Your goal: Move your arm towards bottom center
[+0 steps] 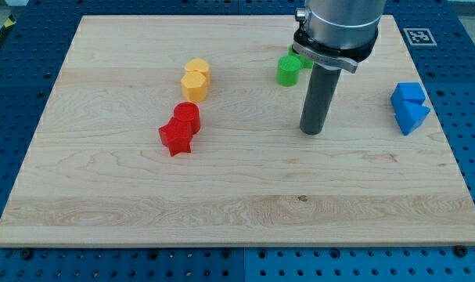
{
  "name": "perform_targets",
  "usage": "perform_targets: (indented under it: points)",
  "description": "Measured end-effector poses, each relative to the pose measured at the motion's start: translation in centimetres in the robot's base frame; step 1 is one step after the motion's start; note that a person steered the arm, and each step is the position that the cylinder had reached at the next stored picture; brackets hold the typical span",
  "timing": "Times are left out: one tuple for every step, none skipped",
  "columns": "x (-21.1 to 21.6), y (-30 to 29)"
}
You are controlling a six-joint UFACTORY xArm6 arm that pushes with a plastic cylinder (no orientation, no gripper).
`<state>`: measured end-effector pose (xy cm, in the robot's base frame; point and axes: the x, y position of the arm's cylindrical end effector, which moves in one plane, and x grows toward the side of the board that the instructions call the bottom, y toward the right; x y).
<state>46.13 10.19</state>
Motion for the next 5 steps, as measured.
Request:
perform_targets:
  points:
    - [0.0, -0.8]
    - [0.0, -0.8]
    - [2.1, -0.8]
    - [4.1, -1.7]
    - [6.9, -2.8]
